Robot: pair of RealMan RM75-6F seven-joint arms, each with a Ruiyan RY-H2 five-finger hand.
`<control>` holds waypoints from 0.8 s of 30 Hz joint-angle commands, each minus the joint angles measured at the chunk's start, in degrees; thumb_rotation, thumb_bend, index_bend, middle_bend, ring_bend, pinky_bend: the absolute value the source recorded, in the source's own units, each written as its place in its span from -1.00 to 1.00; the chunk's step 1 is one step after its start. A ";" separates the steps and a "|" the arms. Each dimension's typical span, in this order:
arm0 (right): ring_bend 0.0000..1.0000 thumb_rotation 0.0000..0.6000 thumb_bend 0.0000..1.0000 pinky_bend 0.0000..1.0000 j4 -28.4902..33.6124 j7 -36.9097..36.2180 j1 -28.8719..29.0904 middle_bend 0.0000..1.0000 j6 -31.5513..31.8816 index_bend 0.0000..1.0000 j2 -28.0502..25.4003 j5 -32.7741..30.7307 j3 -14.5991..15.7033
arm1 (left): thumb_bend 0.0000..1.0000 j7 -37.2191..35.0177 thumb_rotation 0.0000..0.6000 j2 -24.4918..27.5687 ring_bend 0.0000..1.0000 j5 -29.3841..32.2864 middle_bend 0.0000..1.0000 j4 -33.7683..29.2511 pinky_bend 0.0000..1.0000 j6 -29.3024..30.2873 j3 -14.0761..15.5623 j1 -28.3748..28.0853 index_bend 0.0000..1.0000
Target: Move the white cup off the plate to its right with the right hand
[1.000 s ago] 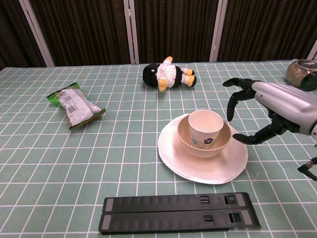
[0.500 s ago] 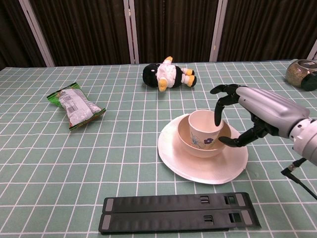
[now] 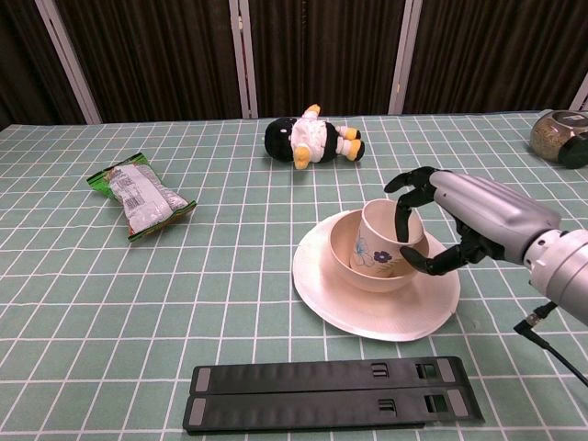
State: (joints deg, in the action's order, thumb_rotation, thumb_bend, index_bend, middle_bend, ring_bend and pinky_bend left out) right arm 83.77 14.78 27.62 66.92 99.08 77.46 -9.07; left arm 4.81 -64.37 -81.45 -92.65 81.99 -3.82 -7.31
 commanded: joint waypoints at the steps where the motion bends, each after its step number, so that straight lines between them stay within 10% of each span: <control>1: -1.00 1.00 -0.23 -1.00 0.38 -0.07 -0.08 -0.74 0.46 0.20 -0.28 0.23 -0.02 | -1.00 0.03 1.00 -0.01 -1.00 -0.02 -1.00 0.00 -1.00 -0.02 0.01 -0.02 -1.00; 24: -1.00 1.00 -0.25 -1.00 8.10 -0.67 -5.32 -0.74 7.00 0.21 -17.26 -3.93 -4.08 | -1.00 1.91 1.00 -0.34 -1.00 -0.37 -1.00 -0.58 -1.00 0.46 0.18 0.01 -1.00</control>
State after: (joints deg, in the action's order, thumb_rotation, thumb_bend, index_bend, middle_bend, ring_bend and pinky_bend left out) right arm 92.82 14.49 22.71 74.64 82.33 74.56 -13.10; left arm 6.68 -64.68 -81.81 -93.20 82.43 -3.64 -7.29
